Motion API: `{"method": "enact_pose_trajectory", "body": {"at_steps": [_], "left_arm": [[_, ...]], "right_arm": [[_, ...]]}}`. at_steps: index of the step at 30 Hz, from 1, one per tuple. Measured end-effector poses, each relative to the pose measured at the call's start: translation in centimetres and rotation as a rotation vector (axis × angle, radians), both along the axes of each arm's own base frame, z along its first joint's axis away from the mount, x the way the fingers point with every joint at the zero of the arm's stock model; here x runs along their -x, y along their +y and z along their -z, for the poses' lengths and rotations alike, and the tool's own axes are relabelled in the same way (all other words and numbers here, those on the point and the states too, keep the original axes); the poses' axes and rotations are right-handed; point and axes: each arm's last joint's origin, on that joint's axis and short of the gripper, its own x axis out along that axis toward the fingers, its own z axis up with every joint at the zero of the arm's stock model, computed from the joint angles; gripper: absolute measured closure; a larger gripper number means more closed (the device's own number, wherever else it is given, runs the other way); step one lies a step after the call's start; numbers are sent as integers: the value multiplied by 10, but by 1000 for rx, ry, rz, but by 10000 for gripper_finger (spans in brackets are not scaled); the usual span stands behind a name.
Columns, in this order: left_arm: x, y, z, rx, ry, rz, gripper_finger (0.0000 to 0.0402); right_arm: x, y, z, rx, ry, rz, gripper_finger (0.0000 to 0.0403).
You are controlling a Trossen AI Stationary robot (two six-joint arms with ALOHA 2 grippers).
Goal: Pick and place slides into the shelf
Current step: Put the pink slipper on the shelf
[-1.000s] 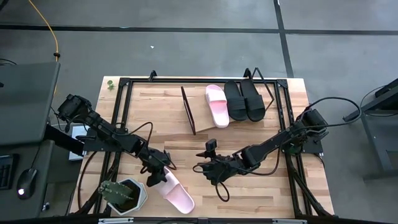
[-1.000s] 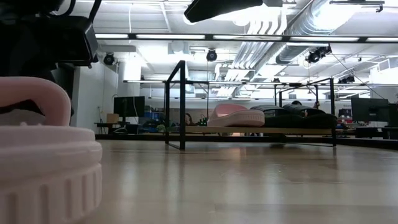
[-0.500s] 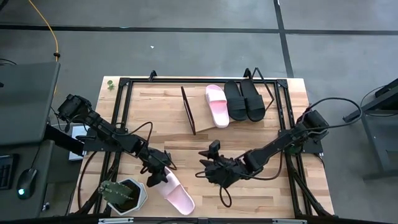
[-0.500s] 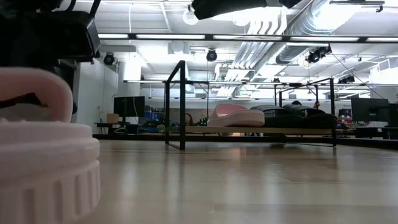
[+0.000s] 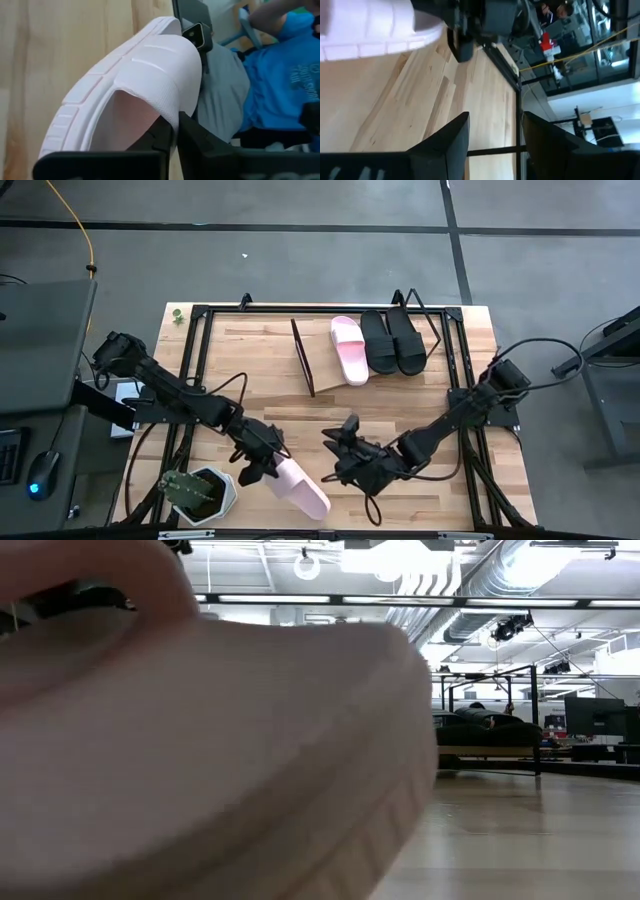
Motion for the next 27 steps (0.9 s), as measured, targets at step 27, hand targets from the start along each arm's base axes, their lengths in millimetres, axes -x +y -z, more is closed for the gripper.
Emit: {"method": "enact_pose_trajectory", "body": {"at_steps": [27], "left_arm": [[-34, 48, -67, -84, -48, -32, 384]], "right_arm": [[0, 29, 21, 277, 51, -74, 229]]}}
